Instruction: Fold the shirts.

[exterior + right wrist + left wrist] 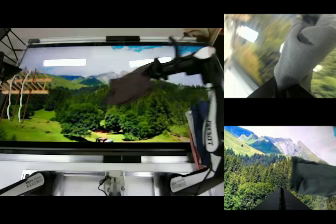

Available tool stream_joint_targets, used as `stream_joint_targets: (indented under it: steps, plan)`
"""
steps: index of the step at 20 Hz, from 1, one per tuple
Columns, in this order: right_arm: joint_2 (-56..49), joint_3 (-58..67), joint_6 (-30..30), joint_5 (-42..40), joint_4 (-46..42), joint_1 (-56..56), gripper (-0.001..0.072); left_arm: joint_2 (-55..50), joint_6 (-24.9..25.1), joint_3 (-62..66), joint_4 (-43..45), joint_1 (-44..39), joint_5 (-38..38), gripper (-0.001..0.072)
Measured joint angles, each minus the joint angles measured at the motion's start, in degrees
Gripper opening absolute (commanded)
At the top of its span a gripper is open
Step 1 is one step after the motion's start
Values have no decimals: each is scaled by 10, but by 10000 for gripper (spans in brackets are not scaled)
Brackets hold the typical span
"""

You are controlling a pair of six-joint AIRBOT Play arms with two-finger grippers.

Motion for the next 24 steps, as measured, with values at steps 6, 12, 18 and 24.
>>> stream_joint_targets:
  steps: [6, 12, 18, 24]
  plan:
    - [118, 17, 49, 47, -97, -213, 69, 0, 0, 0, 0, -5, -15, 31]
    - [186, 19, 63, 115, -200, -383, 70, 0, 8, 0, 0, -22, -19, 31]
    - [219, 13, 68, 196, -346, -487, 70, 0, 13, 0, 0, -26, -20, 31]
    - [253, -88, 80, 231, -476, -531, 70, 0, 15, 0, 0, -26, -20, 31]
